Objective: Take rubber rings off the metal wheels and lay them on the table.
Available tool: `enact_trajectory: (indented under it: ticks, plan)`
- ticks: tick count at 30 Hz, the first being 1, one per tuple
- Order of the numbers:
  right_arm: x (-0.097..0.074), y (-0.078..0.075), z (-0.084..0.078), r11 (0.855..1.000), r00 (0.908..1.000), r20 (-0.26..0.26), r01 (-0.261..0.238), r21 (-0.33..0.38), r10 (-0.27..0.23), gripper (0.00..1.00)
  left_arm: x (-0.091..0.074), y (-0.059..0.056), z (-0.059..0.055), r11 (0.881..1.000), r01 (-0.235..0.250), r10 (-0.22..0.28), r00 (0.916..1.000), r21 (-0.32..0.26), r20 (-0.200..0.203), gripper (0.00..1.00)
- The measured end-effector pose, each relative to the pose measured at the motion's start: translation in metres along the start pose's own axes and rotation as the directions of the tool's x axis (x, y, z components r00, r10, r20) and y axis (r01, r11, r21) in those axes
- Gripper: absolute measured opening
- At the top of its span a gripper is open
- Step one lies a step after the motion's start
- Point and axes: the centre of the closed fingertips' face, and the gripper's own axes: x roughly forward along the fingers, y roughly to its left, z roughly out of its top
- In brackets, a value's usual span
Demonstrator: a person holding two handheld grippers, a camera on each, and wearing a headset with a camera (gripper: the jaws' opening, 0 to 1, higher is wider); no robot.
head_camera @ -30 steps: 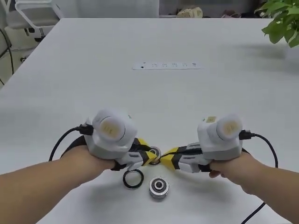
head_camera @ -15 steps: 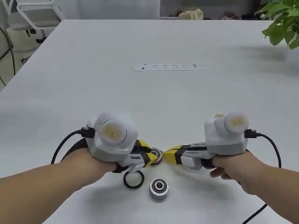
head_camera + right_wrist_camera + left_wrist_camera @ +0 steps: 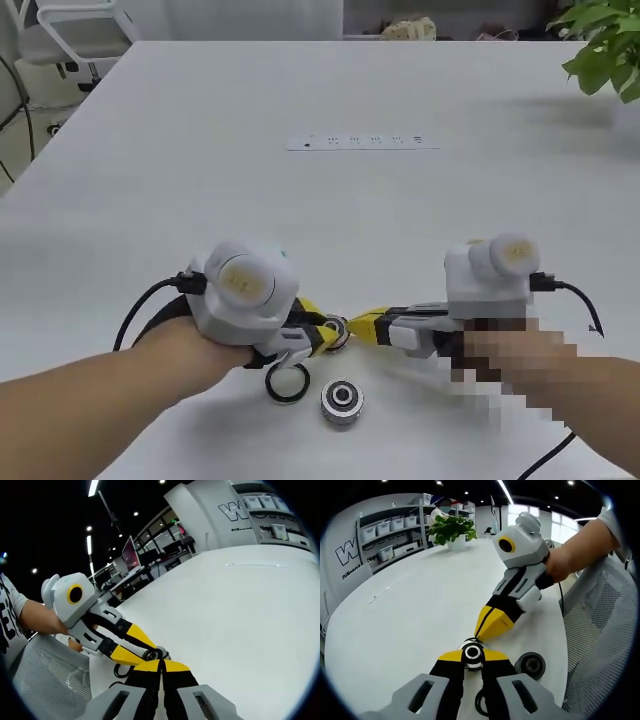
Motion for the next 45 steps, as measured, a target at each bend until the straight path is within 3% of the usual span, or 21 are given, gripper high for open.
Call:
enact_trajectory:
  ticks: [19, 20, 21, 22, 29, 45]
  plan:
    - [0.005, 0.013, 0.001, 0.999, 0.9991, -0.004, -0.043, -0.006, 0.043, 0.00, 0.000, -0.002, 0.000, 1.000, 0.005, -0.005, 1.0000, 0.002, 0.003, 0.08]
    - [0.005, 0.014, 0.001, 0.999, 0.9986, -0.004, -0.052, -0.010, 0.052, 0.00, 0.000, -0.002, 0.000, 1.000, 0.005, -0.005, 1.0000, 0.002, 0.003, 0.08]
    - [0.007, 0.022, 0.008, 0.995, 0.9948, 0.036, -0.095, -0.020, 0.096, 0.00, 0.000, -0.002, 0.000, 1.000, 0.004, -0.004, 1.0000, 0.001, 0.002, 0.08]
    - [0.004, 0.024, 0.004, 0.995, 0.9952, 0.016, -0.096, 0.009, 0.096, 0.00, 0.000, -0.002, 0.000, 1.000, 0.004, -0.004, 1.0000, 0.001, 0.003, 0.08]
    - [0.004, 0.019, 0.002, 0.997, 0.9974, 0.009, -0.071, -0.019, 0.072, 0.00, 0.001, -0.001, 0.001, 1.000, 0.005, -0.005, 1.0000, 0.001, 0.004, 0.08]
    - [0.002, 0.012, 0.002, 0.999, 0.9986, 0.015, -0.051, -0.004, 0.051, 0.00, 0.001, -0.002, 0.002, 1.000, 0.012, -0.011, 0.9999, 0.018, -0.012, 0.09]
